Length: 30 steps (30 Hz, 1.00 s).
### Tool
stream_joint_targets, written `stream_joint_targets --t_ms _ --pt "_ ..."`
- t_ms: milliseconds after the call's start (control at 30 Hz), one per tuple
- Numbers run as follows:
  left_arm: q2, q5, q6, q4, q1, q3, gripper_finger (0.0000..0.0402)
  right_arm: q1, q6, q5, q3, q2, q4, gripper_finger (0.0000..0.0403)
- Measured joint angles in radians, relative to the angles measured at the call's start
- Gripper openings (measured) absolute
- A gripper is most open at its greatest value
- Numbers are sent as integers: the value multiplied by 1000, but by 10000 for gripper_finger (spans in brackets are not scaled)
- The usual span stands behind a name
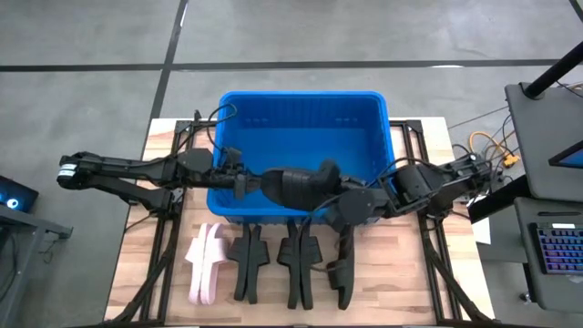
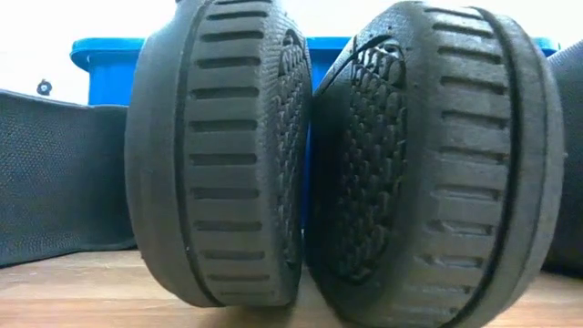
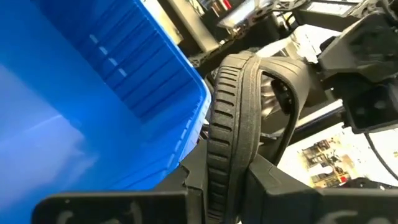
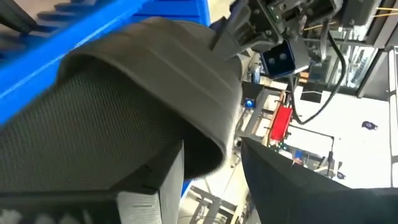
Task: Pick and place slides into bin
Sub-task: Put the black slide into the bin
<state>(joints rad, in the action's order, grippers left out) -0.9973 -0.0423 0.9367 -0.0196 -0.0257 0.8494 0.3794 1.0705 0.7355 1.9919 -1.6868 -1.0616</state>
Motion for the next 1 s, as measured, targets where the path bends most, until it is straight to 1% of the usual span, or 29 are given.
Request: stream_joint_targets --t_ms 167,333,433,633,767,833,900,1000 --pt "-3 21 0 0 0 0 27 0 0 -1 0 -16 12 144" --pt "-5 42 0 0 0 0 27 0 2 -3 0 -32 74 139" --pt "-5 53 0 1 0 0 27 0 5 -34 0 -35 111 136" --pt "-2 61 -1 0 0 0 27 -1 5 -102 -4 -36 125 131" --pt "-2 68 -1 0 0 0 27 0 5 -115 -17 -36 126 125" --pt "-2 68 -1 0 0 0 27 0 4 -114 -20 -36 126 115" --pt "-2 67 -1 0 0 0 27 -1 4 -112 -20 -36 130 96" --pt "-2 67 0 -3 0 0 35 0 -16 -105 -20 -36 135 46"
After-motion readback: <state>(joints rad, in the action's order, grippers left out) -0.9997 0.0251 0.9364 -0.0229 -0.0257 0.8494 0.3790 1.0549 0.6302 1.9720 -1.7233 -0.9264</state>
